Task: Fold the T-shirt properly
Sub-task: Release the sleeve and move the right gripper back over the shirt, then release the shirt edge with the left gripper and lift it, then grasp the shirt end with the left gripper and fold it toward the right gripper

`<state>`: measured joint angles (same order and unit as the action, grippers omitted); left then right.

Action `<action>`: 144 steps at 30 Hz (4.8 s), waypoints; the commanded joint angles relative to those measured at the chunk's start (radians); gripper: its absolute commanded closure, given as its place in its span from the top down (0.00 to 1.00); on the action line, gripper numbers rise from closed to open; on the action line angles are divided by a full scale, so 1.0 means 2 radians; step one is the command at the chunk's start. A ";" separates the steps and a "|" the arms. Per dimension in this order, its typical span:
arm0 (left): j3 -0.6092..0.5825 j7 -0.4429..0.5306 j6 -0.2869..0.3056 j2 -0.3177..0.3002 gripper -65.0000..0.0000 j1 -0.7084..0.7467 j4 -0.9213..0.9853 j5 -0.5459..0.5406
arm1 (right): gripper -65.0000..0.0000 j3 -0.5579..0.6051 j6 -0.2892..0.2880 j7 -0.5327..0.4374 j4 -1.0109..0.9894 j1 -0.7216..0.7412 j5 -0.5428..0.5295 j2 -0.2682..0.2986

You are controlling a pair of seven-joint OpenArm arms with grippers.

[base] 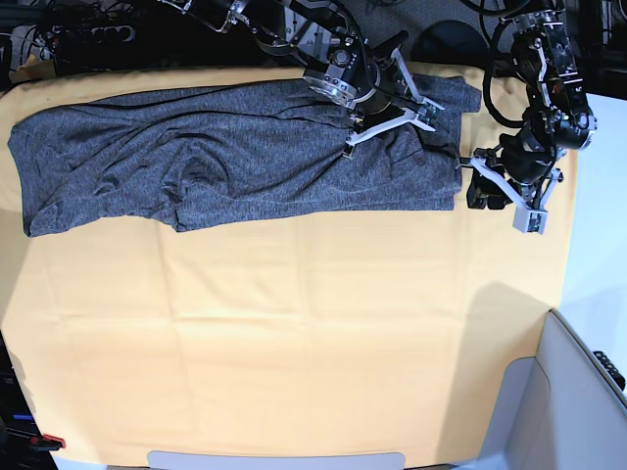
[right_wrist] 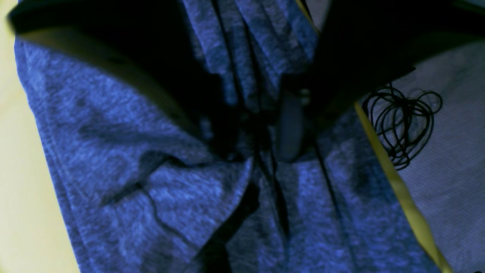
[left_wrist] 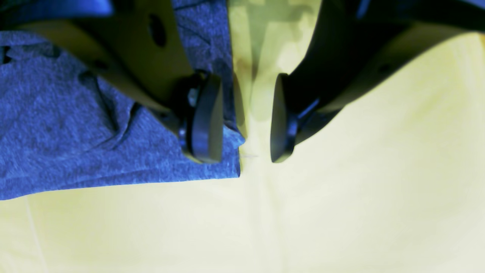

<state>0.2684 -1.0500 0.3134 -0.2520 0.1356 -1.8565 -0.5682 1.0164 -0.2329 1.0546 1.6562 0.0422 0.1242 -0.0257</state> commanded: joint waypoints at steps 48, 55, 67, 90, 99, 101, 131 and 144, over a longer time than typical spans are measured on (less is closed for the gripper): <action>0.109 -0.173 0.045 -0.007 0.48 -0.024 0.147 -0.173 | 0.47 -0.394 0.193 -0.219 0.166 -0.095 0.004 0.061; 0.081 -0.173 0.044 -0.006 0.48 -0.013 0.079 -0.173 | 0.47 -0.397 0.193 -0.219 0.166 -0.096 0.004 0.060; 0.060 -0.173 0.044 -0.006 0.48 -0.012 0.135 -0.172 | 0.47 -0.397 0.193 -0.217 0.164 -0.097 0.004 0.061; 0.060 -0.173 0.047 -0.006 0.37 -0.002 0.162 -0.172 | 0.47 -0.396 0.193 -0.217 0.163 -0.097 0.001 0.060; 0.021 -0.173 0.047 -0.007 0.47 0.000 0.161 -0.192 | 0.47 -0.395 0.193 -0.217 0.163 -0.097 0.001 0.061; 0.010 -0.173 0.047 -0.007 0.47 0.001 0.161 -0.219 | 0.47 -0.395 0.193 -0.217 0.163 -0.097 0.000 0.061; -0.020 -0.173 0.047 -0.006 0.11 -0.004 0.164 -0.270 | 0.47 -0.398 0.192 -0.216 0.163 -0.104 0.004 0.062; -0.042 -0.173 0.047 0.004 0.01 -0.038 0.059 -0.273 | 0.47 -0.516 0.190 -0.216 0.166 -0.115 0.000 0.061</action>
<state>0.1886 -1.3911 0.4034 -0.2409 0.0719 -1.6947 -1.0851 -0.0078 0.1452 0.6525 1.9663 -0.1967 0.1192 0.0933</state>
